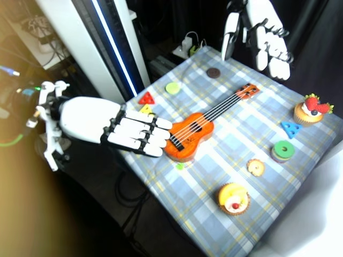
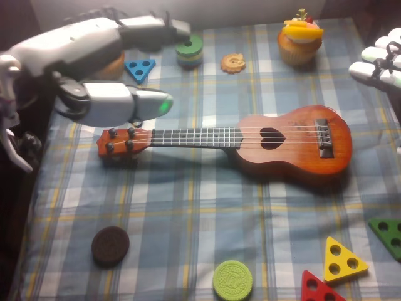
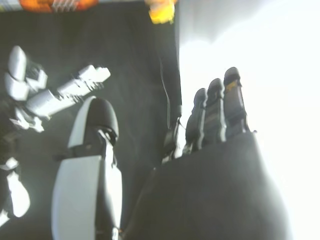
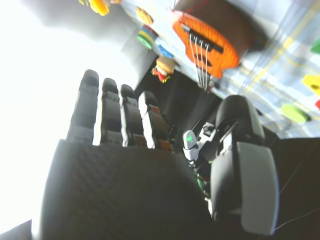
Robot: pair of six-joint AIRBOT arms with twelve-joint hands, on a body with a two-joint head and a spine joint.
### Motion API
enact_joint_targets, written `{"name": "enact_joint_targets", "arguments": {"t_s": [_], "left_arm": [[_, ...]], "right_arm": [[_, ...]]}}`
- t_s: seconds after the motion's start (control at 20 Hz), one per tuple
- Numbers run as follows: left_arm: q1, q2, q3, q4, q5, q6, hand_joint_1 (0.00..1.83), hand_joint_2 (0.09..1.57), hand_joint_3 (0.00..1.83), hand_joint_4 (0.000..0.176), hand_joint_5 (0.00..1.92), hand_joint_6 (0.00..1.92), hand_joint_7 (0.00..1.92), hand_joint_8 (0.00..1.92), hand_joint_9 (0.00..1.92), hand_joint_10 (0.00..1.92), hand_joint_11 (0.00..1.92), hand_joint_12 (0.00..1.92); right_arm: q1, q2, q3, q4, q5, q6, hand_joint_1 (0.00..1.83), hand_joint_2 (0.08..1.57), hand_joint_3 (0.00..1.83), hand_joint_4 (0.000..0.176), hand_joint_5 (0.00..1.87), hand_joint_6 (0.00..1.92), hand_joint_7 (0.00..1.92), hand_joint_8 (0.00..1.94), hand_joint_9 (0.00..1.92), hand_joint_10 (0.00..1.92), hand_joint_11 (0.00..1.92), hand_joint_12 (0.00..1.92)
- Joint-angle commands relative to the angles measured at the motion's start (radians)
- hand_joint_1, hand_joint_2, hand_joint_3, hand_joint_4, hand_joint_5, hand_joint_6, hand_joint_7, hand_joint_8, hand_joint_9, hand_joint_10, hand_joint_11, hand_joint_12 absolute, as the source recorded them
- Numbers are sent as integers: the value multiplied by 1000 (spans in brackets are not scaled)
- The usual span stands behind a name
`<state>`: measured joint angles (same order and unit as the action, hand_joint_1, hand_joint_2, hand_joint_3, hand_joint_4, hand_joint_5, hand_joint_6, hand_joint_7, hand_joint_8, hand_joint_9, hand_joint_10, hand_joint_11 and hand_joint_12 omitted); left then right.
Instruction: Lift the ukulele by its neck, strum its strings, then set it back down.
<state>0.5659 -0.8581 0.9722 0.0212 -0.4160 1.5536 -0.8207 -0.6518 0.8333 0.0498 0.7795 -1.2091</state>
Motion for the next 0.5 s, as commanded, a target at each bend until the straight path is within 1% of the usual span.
{"name": "enact_joint_targets", "arguments": {"t_s": [0.0,0.05,0.1,0.15,0.2,0.25,0.3,0.35,0.4,0.45], "left_arm": [[-28,-11,5,-4,-47,37,507,1364,8,0,196,1,222,3,177,120,0,1052],[-42,-16,3,-2,-34,57,454,1380,9,0,174,2,211,1,170,104,0,1029],[-42,-16,-4,2,-39,57,419,1388,9,0,165,0,199,1,170,96,0,1031],[-34,-9,-13,2,-54,57,382,1386,4,0,140,1,179,1,145,74,0,943],[-20,3,-25,2,-76,53,382,1383,1,0,142,3,186,5,144,70,0,923],[-14,7,-30,2,-78,49,420,1345,0,0,119,0,154,0,122,51,0,822],[-13,8,-30,2,-62,49,425,1263,0,0,77,0,118,0,107,36,0,803],[-18,6,-25,3,-34,51,425,1176,0,0,42,0,89,0,102,27,0,735],[-24,0,-19,7,-5,51,425,1158,0,0,34,0,82,0,101,24,0,720],[-29,-6,-14,16,22,51,379,1117,0,11,6,0,16,0,31,4,0,506]], "right_arm": [[14,9,3,8,88,-13,425,1305,24,0,0,0,0,0,0,0,0,0],[16,11,0,8,73,-28,417,1310,24,0,0,0,0,0,0,0,0,0],[16,15,-3,8,70,-34,404,1312,19,0,0,0,0,0,0,0,0,0],[16,16,-5,7,70,-35,406,1307,14,0,0,0,0,0,0,0,0,0],[22,16,-7,3,70,-38,394,1311,12,0,0,0,0,0,0,0,0,0],[25,16,-9,2,70,-40,402,1312,10,0,0,0,0,0,0,0,0,0],[26,16,-9,2,71,-41,404,1311,9,0,0,0,0,0,0,0,0,0],[26,17,-10,2,71,-41,391,1313,8,0,0,0,0,0,0,0,0,0],[27,17,-10,2,71,-41,388,1313,7,0,0,0,0,0,0,0,0,0],[28,18,-11,1,71,-41,391,1317,9,0,0,0,0,0,0,0,0,0]]}}
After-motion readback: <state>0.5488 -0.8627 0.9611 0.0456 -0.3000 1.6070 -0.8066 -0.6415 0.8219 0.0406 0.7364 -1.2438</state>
